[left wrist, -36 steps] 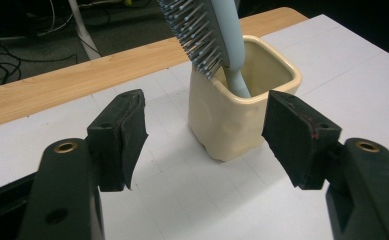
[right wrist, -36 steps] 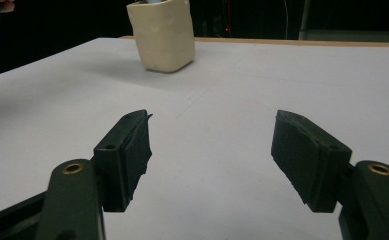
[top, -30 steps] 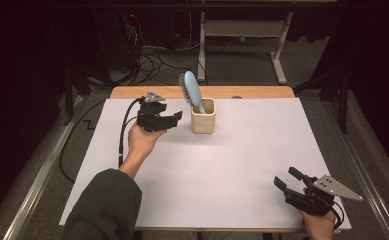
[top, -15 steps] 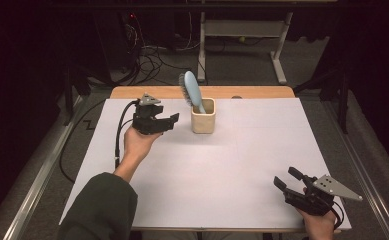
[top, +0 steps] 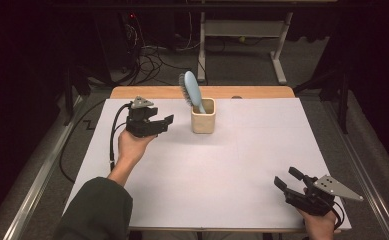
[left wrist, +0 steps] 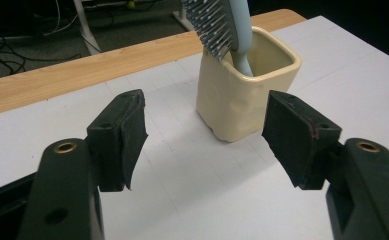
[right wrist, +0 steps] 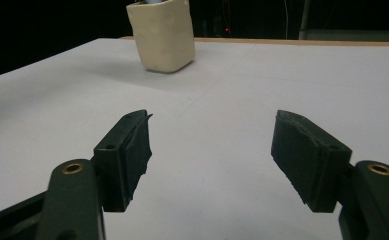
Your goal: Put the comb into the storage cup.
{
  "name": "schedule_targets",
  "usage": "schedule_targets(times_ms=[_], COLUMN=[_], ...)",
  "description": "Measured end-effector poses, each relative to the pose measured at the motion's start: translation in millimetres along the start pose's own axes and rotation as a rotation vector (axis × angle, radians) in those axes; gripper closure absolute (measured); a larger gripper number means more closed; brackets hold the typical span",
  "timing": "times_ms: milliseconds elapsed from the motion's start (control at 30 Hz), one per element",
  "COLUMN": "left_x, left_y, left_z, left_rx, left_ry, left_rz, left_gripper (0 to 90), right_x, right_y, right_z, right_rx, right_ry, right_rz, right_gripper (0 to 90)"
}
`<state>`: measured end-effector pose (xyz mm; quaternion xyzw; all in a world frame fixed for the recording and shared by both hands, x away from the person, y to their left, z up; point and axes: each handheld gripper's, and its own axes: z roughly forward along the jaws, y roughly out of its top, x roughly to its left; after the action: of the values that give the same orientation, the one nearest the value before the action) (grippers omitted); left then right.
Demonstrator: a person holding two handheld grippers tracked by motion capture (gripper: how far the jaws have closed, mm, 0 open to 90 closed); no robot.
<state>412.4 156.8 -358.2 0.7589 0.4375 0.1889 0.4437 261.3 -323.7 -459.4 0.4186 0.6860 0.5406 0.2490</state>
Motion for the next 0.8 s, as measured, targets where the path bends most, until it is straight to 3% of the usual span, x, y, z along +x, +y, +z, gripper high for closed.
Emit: schedule_targets(times_ms=[800], left_x=[6.1], left_y=[-17.6], left_z=[-23.2], left_rx=[-0.020], left_ry=[0.000], left_rz=[-0.014], left_gripper=[34.0], right_x=[0.5], right_y=[0.0], right_z=[0.1], right_rx=[-0.001], right_ry=[0.000], right_rz=[-0.001], right_gripper=[32.4])
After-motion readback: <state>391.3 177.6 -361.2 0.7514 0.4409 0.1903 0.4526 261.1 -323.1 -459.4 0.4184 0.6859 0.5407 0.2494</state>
